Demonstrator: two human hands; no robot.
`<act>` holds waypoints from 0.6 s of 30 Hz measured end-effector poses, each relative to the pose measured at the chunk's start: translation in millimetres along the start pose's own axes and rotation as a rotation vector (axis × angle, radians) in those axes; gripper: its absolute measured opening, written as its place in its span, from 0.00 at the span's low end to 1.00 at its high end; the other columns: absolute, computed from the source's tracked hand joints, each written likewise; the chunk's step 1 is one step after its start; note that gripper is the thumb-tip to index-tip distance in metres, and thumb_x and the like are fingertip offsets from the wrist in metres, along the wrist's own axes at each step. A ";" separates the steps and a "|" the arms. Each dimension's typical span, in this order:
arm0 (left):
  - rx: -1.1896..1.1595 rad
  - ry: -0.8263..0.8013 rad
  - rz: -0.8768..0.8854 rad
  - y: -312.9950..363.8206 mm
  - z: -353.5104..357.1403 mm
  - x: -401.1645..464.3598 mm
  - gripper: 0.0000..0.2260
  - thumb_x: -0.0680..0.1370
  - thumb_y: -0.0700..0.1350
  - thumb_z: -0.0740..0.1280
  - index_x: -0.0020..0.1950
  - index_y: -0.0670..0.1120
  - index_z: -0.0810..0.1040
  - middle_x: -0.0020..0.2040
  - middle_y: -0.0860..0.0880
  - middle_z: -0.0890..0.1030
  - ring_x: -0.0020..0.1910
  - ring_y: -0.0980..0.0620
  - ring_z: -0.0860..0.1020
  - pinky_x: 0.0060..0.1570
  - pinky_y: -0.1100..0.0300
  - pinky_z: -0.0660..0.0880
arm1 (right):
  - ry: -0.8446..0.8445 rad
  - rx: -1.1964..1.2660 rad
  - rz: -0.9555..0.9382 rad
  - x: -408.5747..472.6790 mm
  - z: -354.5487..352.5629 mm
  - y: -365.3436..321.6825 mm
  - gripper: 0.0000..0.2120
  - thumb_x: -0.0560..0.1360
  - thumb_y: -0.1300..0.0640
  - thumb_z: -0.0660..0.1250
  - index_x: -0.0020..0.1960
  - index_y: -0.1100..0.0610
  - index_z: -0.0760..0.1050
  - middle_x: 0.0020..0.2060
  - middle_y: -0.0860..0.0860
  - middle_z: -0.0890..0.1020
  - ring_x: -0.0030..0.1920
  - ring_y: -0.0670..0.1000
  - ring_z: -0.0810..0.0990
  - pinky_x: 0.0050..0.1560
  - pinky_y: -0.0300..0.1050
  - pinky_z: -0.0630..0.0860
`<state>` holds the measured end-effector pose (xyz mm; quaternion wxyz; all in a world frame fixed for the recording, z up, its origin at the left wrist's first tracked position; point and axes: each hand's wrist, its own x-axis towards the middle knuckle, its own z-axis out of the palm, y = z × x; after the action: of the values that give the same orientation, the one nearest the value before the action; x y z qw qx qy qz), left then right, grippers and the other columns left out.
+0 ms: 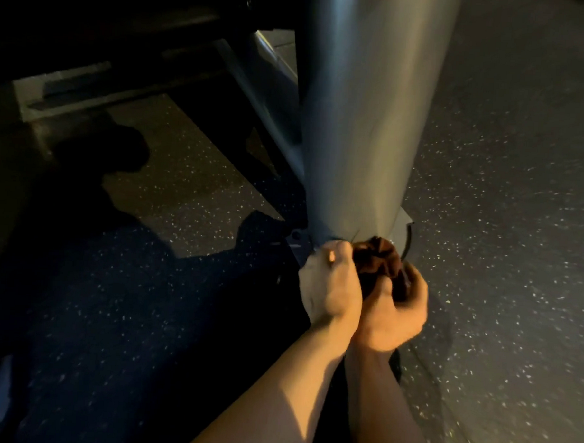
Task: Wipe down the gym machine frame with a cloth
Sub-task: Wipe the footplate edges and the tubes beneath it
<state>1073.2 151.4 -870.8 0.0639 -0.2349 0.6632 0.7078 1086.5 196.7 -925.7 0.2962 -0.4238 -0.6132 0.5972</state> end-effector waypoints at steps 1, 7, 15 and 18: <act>0.004 0.150 0.031 -8.5 -0.8 9.7 0.19 0.75 0.49 0.57 0.58 0.41 0.79 0.58 0.35 0.78 0.58 0.37 0.78 0.58 0.44 0.75 | 0.125 -0.029 -0.028 1.6 -1.0 0.1 0.16 0.72 0.68 0.64 0.60 0.60 0.78 0.53 0.55 0.82 0.54 0.52 0.80 0.59 0.45 0.75; -0.071 0.118 -0.001 -17.6 -25.7 40.5 0.29 0.77 0.26 0.53 0.74 0.47 0.68 0.67 0.46 0.75 0.66 0.50 0.74 0.66 0.62 0.68 | -0.046 -0.048 0.039 -3.1 17.3 8.4 0.19 0.74 0.58 0.69 0.65 0.55 0.77 0.60 0.53 0.80 0.62 0.51 0.77 0.68 0.50 0.71; -0.056 -0.016 0.045 -15.5 -48.9 63.8 0.21 0.76 0.33 0.58 0.64 0.47 0.79 0.59 0.49 0.80 0.59 0.48 0.79 0.63 0.57 0.71 | -0.431 -0.238 -0.099 -52.2 47.4 7.5 0.13 0.71 0.63 0.73 0.54 0.56 0.84 0.52 0.56 0.84 0.55 0.54 0.82 0.54 0.31 0.69; -0.040 0.086 0.095 -11.0 -59.8 74.2 0.23 0.78 0.27 0.55 0.68 0.43 0.75 0.61 0.50 0.77 0.59 0.56 0.75 0.52 0.73 0.71 | -0.182 -0.222 -0.534 -48.4 40.0 -14.6 0.13 0.66 0.67 0.71 0.51 0.63 0.82 0.51 0.62 0.77 0.53 0.56 0.76 0.57 0.27 0.66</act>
<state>1027.0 78.3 -912.4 -0.0031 -0.2347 0.6615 0.7122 1071.8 136.2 -908.8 0.3385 -0.2220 -0.7885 0.4629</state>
